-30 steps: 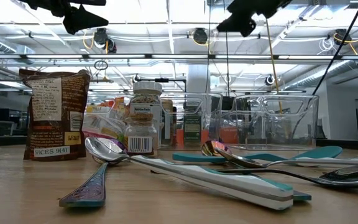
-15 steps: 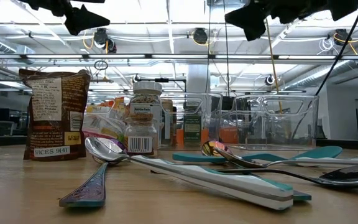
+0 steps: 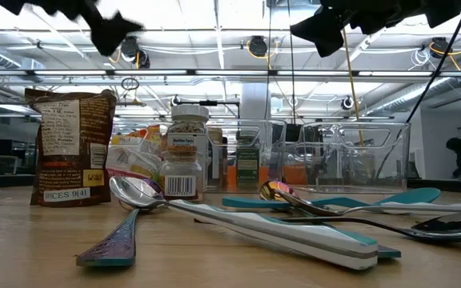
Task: Pick & Place Food Item
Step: Put the blue noodle pack into the left transparent bin, then put the right patterned spoon into the right transparent bin
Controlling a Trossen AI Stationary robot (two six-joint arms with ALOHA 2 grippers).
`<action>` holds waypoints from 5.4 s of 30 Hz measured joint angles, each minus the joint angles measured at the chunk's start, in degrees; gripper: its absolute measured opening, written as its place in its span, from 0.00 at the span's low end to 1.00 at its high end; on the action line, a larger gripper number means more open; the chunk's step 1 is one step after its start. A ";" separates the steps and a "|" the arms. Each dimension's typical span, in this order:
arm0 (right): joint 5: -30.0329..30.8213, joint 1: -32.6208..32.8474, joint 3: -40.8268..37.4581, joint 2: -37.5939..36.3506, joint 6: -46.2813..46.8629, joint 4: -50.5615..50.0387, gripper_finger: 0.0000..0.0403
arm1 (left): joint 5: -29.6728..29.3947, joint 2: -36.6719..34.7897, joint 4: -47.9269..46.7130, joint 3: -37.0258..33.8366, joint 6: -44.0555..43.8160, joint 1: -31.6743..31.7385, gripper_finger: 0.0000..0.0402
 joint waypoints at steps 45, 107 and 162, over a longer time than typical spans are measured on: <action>0.02 0.00 0.00 0.00 4.08 -0.22 0.66 | -14.49 33.50 -13.46 0.86 -46.77 -46.33 0.15; 0.02 0.00 0.00 0.02 2.97 -0.26 0.66 | -54.95 13.71 -33.22 16.05 33.08 -6.29 0.02; 0.02 0.00 0.02 0.02 2.97 -2.20 0.66 | -37.31 2.33 -28.79 9.06 8.46 -3.45 0.48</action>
